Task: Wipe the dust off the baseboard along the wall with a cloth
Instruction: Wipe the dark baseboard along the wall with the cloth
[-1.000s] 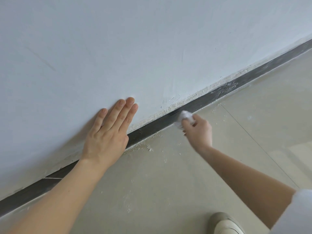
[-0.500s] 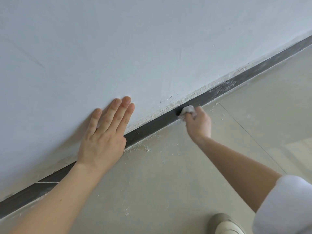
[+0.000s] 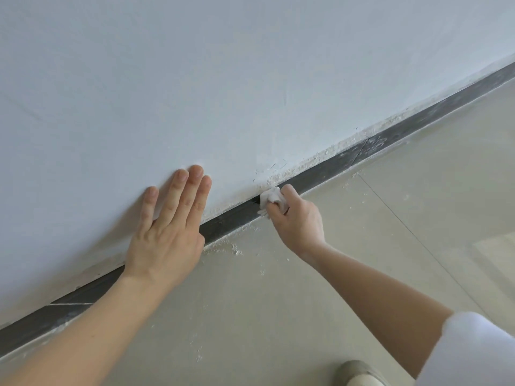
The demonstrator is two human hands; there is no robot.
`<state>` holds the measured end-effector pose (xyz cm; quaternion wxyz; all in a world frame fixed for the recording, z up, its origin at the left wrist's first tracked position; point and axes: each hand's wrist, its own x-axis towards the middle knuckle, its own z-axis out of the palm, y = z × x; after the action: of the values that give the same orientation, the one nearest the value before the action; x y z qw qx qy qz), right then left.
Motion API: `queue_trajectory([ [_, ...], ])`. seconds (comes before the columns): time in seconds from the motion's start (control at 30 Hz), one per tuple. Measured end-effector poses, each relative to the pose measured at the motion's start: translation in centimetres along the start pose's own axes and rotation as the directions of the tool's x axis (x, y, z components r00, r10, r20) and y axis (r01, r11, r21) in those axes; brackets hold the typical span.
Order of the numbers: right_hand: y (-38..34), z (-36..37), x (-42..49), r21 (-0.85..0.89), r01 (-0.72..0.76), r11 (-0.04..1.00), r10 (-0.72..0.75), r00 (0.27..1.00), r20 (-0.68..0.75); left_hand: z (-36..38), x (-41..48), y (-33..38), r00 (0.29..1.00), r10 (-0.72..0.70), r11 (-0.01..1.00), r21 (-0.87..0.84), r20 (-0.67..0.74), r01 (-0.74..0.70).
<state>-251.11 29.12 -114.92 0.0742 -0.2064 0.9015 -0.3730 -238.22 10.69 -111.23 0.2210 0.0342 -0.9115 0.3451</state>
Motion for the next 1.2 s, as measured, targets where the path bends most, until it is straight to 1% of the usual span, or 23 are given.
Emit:
queue_trajectory([
  [0.1, 1.3, -0.8, 1.3, -0.01, -0.051, 0.999, 0.051, 0.997, -0.058, 0.2, 0.0, 0.0, 1.0, -0.002, 1.0, 0.021, -0.012, 0.002],
  [0.17, 2.4, -1.7, 2.2, -0.013, -0.113, 0.994, 0.11, 0.985, -0.132, 0.3, 0.1, 0.4, 1.0, -0.007, 1.0, 0.031, -0.015, 0.008],
  [0.23, 3.6, -2.9, 3.2, -0.023, -0.203, 0.979, 0.195, 0.963, -0.187, 0.4, 0.2, 0.6, 1.0, -0.005, 0.999, 0.036, -0.014, 0.006],
  [0.33, 4.9, -4.9, 4.2, 0.012, -0.329, 0.944, 0.32, 0.907, -0.273, 0.6, 0.2, -0.3, 0.999, 0.029, 0.997, 0.066, -0.028, -0.028],
  [0.4, 5.2, -5.4, 3.6, 0.031, -0.318, 0.948, 0.314, 0.909, -0.275, 0.6, 0.1, -1.0, 0.997, 0.063, 0.996, 0.068, -0.042, -0.06],
  [0.5, 3.7, -4.3, 1.7, 0.094, -0.237, 0.967, 0.248, 0.958, -0.146, 0.1, 1.2, -1.2, 0.99, 0.124, 0.992, 0.045, -0.063, -0.121],
  [0.57, 2.2, -2.7, 0.1, 0.061, -0.161, 0.985, 0.162, 0.986, -0.023, -0.3, 3.0, -0.7, 0.976, 0.191, 0.981, 0.041, -0.102, -0.188],
  [0.63, 0.6, -0.3, -1.4, 0.044, -0.122, 0.992, 0.116, 0.987, 0.11, -0.9, 5.5, 0.0, 0.956, 0.258, 0.965, 0.072, -0.139, -0.25],
  [0.67, -0.1, 1.1, -2.1, 0.077, -0.143, 0.987, 0.129, 0.978, 0.162, -1.2, 6.7, 0.4, 0.947, 0.285, 0.957, 0.094, -0.149, -0.273],
  [0.7, -0.8, 2.4, -2.7, 0.142, -0.201, 0.969, 0.169, 0.963, 0.209, -1.5, 7.9, 0.8, 0.938, 0.308, 0.949, 0.115, -0.158, -0.292],
  [0.77, -1.5, 4.3, -3.2, 0.308, -0.371, 0.876, 0.284, 0.913, 0.293, -1.9, 10.0, 1.4, 0.928, 0.335, 0.94, 0.13, -0.164, -0.317],
  [0.83, -1.3, 4.7, -2.7, 0.43, -0.468, 0.772, 0.35, 0.878, 0.326, -2.1, 11.6, 1.7, 0.929, 0.339, 0.939, 0.111, -0.149, -0.325],
  [0.9, -0.3, 3.7, -1.5, 0.514, -0.482, 0.71, 0.388, 0.876, 0.286, -2.2, 12.2, 1.9, 0.933, 0.335, 0.94, 0.108, -0.129, -0.323],
  [1.0, 2.8, 1.2, 1.1, 0.546, -0.465, 0.697, 0.479, 0.868, 0.128, -2.2, 12.2, 2.0, 0.94, 0.324, 0.943, 0.112, -0.108, -0.313],
  [1.07, 4.7, -0.5, 3.1, 0.539, -0.467, 0.701, 0.528, 0.848, 0.048, -2.3, 12.2, 2.1, 0.942, 0.32, 0.944, 0.117, -0.1, -0.309],
  [1.13, 6.1, -1.9, 4.8, 0.527, -0.486, 0.697, 0.57, 0.822, 0.005, -2.4, 12.3, 2.1, 0.944, 0.318, 0.944, 0.126, -0.092, -0.306],
  [1.2, 7.1, -3.3, 5.8, 0.542, -0.511, 0.668, 0.622, 0.783, -0.028, -2.5, 12.4, 2.2, 0.945, 0.317, 0.943, 0.129, -0.082, -0.305],
])
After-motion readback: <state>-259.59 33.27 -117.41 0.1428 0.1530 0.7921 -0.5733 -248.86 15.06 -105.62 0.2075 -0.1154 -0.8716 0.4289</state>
